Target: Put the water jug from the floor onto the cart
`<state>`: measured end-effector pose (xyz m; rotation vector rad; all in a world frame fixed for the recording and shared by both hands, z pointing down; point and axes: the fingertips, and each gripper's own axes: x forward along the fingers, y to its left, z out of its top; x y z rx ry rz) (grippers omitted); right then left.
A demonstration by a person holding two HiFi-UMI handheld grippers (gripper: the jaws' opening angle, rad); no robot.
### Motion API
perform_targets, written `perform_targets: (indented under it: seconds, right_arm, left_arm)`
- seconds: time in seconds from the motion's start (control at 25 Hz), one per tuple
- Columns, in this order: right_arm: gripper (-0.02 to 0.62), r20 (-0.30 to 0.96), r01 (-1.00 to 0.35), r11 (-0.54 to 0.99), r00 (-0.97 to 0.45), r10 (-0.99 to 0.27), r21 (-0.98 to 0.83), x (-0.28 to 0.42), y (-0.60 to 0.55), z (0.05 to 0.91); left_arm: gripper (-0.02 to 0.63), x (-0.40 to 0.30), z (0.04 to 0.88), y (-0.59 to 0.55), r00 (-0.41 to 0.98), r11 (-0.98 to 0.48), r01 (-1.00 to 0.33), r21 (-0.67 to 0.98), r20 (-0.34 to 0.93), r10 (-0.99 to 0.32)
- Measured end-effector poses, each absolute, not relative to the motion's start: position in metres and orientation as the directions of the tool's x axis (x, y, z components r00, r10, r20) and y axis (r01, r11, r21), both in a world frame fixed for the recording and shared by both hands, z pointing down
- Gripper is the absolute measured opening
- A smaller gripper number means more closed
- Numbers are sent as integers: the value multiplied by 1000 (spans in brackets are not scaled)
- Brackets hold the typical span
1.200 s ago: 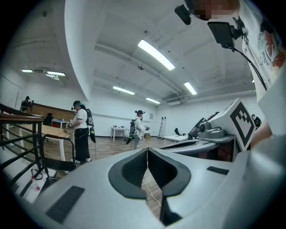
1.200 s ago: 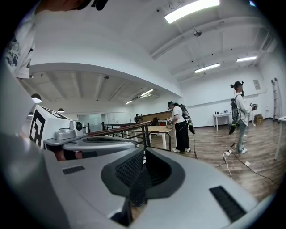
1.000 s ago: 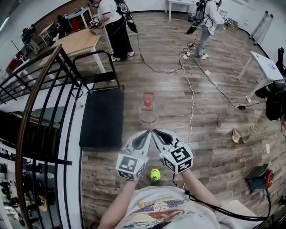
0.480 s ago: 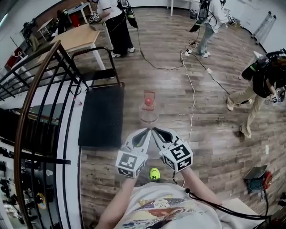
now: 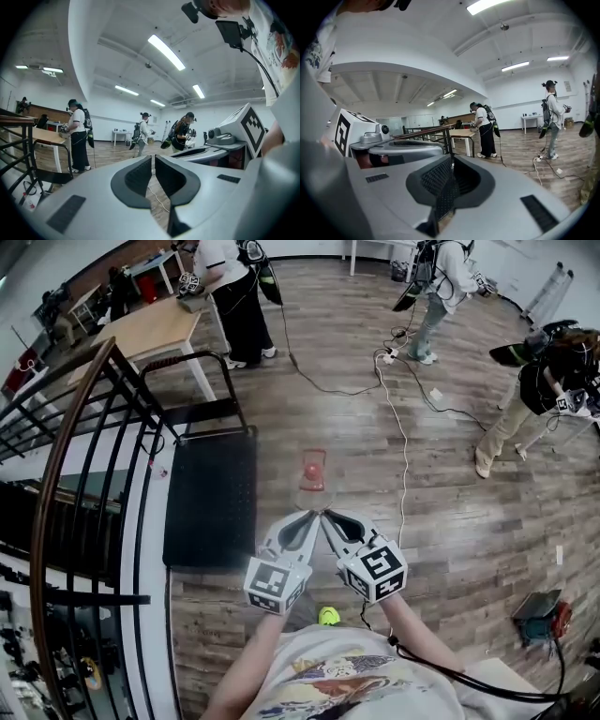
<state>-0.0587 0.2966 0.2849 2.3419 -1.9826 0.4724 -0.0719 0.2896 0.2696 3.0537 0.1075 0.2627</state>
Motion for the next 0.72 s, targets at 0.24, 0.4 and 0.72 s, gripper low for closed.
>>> perform_targets:
  seconds: [0.24, 0.4, 0.72]
  right_arm:
    - [26, 251, -960, -221, 173, -952, -175, -25, 258, 284]
    - [26, 253, -952, -250, 202, -946, -174, -4, 234, 283]
    - [26, 249, -940, -301, 257, -934, -160, 34, 198, 279]
  left_arm:
    - [14, -37, 269, 250, 978, -992, 101, 69, 174, 112]
    - [14, -16, 268, 226, 975, -989, 129, 72, 175, 140]
    - [14, 21, 263, 189, 968, -981, 181, 73, 165, 191]
